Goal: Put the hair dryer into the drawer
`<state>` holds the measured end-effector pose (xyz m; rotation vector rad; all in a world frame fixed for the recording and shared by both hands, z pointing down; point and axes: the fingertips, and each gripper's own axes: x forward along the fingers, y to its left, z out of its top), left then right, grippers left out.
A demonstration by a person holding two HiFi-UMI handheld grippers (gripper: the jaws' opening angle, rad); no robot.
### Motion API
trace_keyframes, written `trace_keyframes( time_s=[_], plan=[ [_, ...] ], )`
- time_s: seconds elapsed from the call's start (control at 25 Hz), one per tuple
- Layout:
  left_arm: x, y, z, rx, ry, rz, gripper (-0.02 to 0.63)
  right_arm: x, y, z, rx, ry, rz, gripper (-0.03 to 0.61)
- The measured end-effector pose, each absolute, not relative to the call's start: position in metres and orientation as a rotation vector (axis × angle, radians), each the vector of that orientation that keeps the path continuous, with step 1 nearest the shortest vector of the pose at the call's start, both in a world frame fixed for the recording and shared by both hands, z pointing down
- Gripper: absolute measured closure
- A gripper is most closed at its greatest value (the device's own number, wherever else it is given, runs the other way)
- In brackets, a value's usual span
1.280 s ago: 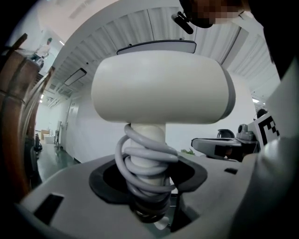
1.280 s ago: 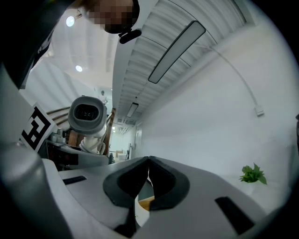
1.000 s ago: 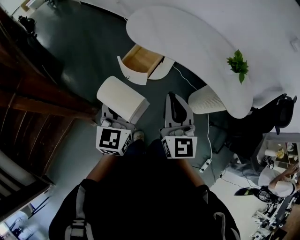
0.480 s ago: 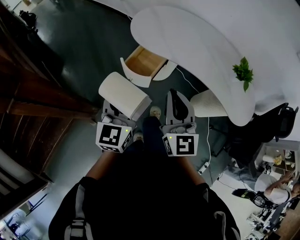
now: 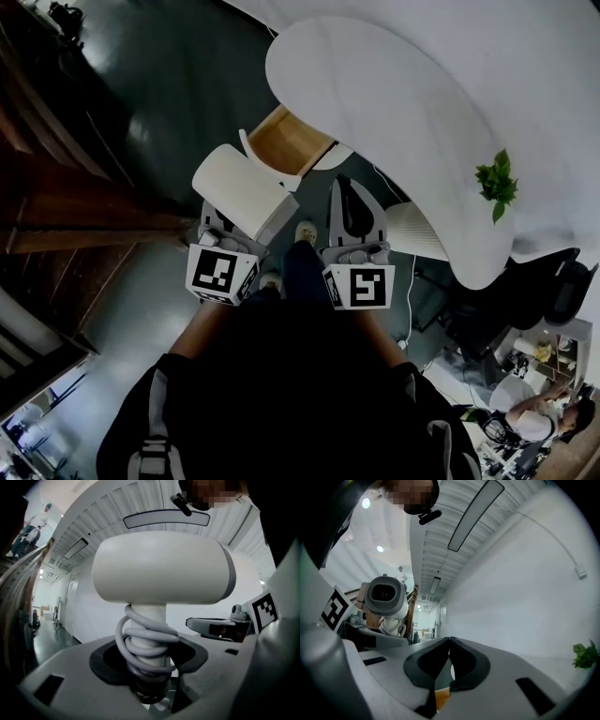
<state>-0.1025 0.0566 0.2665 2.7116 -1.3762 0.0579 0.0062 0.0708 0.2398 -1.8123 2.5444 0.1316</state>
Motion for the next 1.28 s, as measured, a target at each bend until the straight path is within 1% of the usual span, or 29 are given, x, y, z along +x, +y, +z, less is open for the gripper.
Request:
trace_keyframes(
  time_s=[0.56,0.96,1.28],
  plan=[
    [-0.066,-0.044,0.288,2.613,-1.510,0.087,0.374,0.040,-0.045,0.268,-1.626,2.698,0.091,0.555],
    [-0.059,-0.078,0.312,2.604,-1.482,0.159,0.374,0.040,-0.071,0.299,-1.583,2.743,0.015,0.555],
    [-0.062,-0.110,0.367,2.613,-1.358,0.251,0.374,0.036,-0.092,0.343,-1.645,2.756,-0.058,0.555]
  ],
)
